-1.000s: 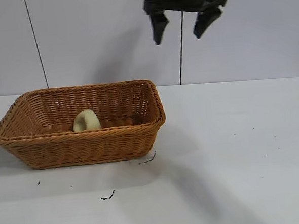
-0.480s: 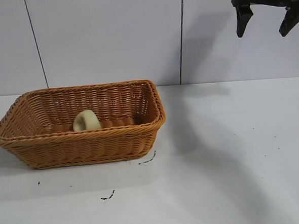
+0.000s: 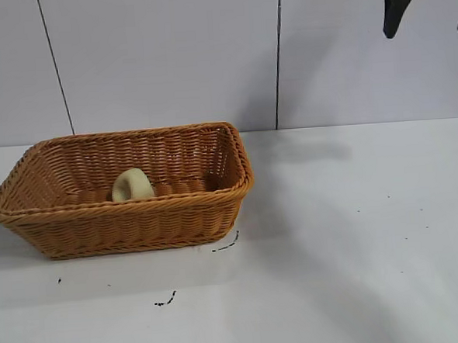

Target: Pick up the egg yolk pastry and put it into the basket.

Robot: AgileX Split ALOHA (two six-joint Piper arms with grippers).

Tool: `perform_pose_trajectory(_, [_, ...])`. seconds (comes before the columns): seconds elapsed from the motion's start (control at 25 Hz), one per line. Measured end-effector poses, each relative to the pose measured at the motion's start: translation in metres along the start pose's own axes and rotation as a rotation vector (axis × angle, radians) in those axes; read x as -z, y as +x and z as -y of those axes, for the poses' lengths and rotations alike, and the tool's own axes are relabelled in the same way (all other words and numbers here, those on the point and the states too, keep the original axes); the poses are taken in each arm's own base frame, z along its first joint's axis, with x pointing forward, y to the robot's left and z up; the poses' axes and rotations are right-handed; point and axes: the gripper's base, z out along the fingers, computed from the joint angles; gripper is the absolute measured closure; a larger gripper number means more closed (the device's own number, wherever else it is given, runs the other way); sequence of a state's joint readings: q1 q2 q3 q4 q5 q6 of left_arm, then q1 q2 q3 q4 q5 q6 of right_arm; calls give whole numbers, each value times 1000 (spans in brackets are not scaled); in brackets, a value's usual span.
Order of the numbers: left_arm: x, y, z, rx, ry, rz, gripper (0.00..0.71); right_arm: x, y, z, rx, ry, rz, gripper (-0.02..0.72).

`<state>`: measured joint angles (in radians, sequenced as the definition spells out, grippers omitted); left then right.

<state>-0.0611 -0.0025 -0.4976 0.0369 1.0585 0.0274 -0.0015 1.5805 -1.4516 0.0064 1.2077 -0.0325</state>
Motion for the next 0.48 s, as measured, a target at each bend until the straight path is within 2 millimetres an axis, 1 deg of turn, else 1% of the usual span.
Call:
perform_pose_trajectory(0.08, [0, 0, 0, 0, 0, 0, 17, 14, 36, -1, 3, 0, -5, 8])
perform_pose_trajectory(0.12, [0, 0, 0, 0, 0, 0, 17, 15, 55, -2, 3, -1, -22, 8])
perform_pose_trajectory(0.2, [0, 0, 0, 0, 0, 0, 17, 25, 92, -3, 1, -4, -16, 8])
perform_pose_trajectory(0.28, [0, 0, 0, 0, 0, 0, 17, 26, 129, -5, -1, -9, -24, 8])
perform_pose_trajectory(0.32, [0, 0, 0, 0, 0, 0, 17, 30, 147, -5, 0, -10, -5, 8])
perform_pose_trajectory(0.4, [0, 0, 0, 0, 0, 0, 17, 30, 182, -7, 4, -9, 32, 8])
perform_pose_trajectory(0.48, [0, 0, 0, 0, 0, 0, 17, 34, 214, -8, 4, -6, 121, 8])
